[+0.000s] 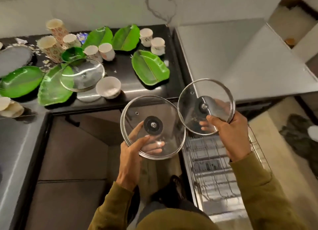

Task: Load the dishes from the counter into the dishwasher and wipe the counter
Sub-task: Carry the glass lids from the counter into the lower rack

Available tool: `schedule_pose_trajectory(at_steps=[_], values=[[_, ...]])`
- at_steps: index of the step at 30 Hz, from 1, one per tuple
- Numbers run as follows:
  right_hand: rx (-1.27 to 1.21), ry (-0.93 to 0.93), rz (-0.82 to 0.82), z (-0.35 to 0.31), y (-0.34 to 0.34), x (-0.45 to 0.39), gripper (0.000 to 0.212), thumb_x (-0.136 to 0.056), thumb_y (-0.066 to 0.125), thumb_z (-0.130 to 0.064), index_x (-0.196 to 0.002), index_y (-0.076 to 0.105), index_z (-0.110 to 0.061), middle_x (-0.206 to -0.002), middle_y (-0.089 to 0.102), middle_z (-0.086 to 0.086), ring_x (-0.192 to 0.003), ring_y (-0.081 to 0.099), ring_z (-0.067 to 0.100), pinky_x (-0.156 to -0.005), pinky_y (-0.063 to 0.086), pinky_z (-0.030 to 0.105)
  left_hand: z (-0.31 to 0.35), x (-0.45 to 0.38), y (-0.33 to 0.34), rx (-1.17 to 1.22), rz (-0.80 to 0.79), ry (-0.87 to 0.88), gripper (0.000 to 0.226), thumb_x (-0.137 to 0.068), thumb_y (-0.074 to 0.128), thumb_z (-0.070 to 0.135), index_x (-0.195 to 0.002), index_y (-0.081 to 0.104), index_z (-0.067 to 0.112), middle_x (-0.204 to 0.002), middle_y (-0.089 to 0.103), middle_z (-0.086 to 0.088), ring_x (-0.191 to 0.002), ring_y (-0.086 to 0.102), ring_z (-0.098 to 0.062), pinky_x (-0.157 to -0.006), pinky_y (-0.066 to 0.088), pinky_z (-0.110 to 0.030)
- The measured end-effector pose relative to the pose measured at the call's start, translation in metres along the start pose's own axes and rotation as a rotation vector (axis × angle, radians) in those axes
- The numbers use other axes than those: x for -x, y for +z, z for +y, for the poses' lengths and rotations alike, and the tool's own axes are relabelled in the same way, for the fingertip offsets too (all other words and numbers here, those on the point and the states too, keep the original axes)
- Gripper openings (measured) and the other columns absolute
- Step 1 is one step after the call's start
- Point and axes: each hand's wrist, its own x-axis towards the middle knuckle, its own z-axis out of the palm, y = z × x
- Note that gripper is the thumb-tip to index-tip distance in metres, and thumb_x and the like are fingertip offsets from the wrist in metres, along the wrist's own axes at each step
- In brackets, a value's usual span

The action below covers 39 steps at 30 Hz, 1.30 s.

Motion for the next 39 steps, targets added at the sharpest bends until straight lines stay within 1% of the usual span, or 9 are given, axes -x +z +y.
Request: schedule_pose_trajectory(at_steps=[5, 11, 14, 18, 22, 25, 29, 33, 39], values=[[0.007, 0.058, 0.137, 0.028, -0.028, 0.046, 0.048, -0.079, 0.071, -0.010, -0.117, 0.068, -0.039, -0.104, 0.074, 0.009, -0.093, 0.069, 0.043, -0.088, 0.053, 0.060, -0.025, 0.022, -0.004, -0.082, -0.087, -0.052, 0.059, -0.082, 0.058, 0.011, -0.141, 0.052, 0.012, -0.109, 0.072, -0.024, -0.091, 0.071, -0.047, -0.074, 0.062, -0.042], [0.020, 0.136, 0.210, 0.052, -0.065, 0.096, 0.048, -0.080, 0.069, -0.004, -0.115, 0.069, -0.037, -0.096, 0.068, 0.029, -0.087, 0.064, 0.054, -0.086, 0.053, 0.063, -0.051, 0.054, 0.002, -0.163, -0.129, -0.104, 0.057, -0.083, 0.059, 0.015, -0.140, 0.054, 0.013, -0.108, 0.074, -0.021, -0.089, 0.073, -0.041, -0.073, 0.062, -0.039], [0.055, 0.187, 0.276, 0.057, -0.086, 0.115, 0.047, -0.083, 0.068, 0.005, -0.116, 0.069, -0.028, -0.084, 0.076, 0.003, -0.086, 0.073, 0.022, -0.086, 0.056, 0.042, -0.065, 0.067, 0.012, -0.188, -0.149, -0.122, 0.045, -0.081, 0.060, 0.015, -0.125, 0.064, 0.020, -0.105, 0.073, -0.024, -0.086, 0.073, -0.043, -0.072, 0.062, -0.040], [0.083, 0.215, 0.312, 0.063, -0.113, 0.131, 0.048, -0.085, 0.066, 0.007, -0.122, 0.067, -0.022, -0.092, 0.072, 0.020, -0.087, 0.071, 0.015, -0.079, 0.058, 0.027, -0.087, 0.075, 0.026, -0.215, -0.183, -0.161, 0.041, -0.082, 0.059, 0.015, -0.122, 0.064, 0.024, -0.106, 0.073, -0.023, -0.088, 0.073, -0.043, -0.072, 0.062, -0.039], [0.118, 0.250, 0.358, 0.070, -0.147, 0.143, 0.046, -0.087, 0.060, 0.013, -0.124, 0.065, -0.014, -0.081, 0.069, 0.005, -0.063, 0.065, -0.004, -0.056, 0.048, 0.007, -0.112, 0.082, 0.045, -0.249, -0.213, -0.202, 0.045, -0.082, 0.061, 0.015, -0.125, 0.063, 0.025, -0.106, 0.074, -0.022, -0.092, 0.073, -0.043, -0.073, 0.062, -0.041], [0.163, 0.276, 0.373, 0.082, -0.179, 0.151, 0.046, -0.088, 0.059, 0.012, -0.125, 0.064, -0.015, -0.082, 0.070, 0.004, -0.063, 0.069, 0.002, -0.057, 0.053, 0.013, -0.136, 0.086, 0.062, -0.259, -0.177, -0.248, 0.030, -0.086, 0.064, 0.009, -0.107, 0.073, 0.028, -0.106, 0.073, -0.024, -0.091, 0.073, -0.043, -0.079, 0.061, -0.047], [0.192, 0.345, 0.391, 0.112, -0.231, 0.150, 0.046, -0.088, 0.061, 0.009, -0.127, 0.063, -0.017, -0.094, 0.074, 0.011, -0.074, 0.074, 0.024, -0.069, 0.061, 0.034, -0.181, 0.089, 0.092, -0.282, -0.123, -0.294, 0.023, -0.090, 0.063, 0.007, -0.107, 0.071, 0.019, -0.102, 0.072, -0.029, -0.091, 0.070, -0.049, -0.085, 0.058, -0.053], [0.264, 0.379, 0.341, 0.143, -0.284, 0.132, 0.045, -0.088, 0.057, 0.012, -0.124, 0.063, -0.015, -0.095, 0.072, 0.013, -0.071, 0.073, 0.016, -0.065, 0.060, 0.025, -0.232, 0.091, 0.126, -0.326, -0.092, -0.360, 0.038, -0.094, 0.053, -0.001, -0.131, 0.058, 0.003, -0.098, 0.072, -0.028, -0.092, 0.070, -0.047, -0.083, 0.060, -0.049], [0.514, 0.407, 0.280, 0.199, -0.363, 0.103, 0.043, -0.087, 0.059, -0.001, -0.100, 0.062, -0.042, -0.080, 0.073, 0.007, -0.074, 0.073, 0.022, -0.077, 0.059, 0.052, -0.313, 0.088, 0.174, -0.257, 0.031, -0.453, 0.051, -0.092, 0.052, -0.005, -0.136, 0.055, 0.020, -0.103, 0.073, -0.025, -0.088, 0.073, -0.042, -0.070, 0.063, -0.039]])
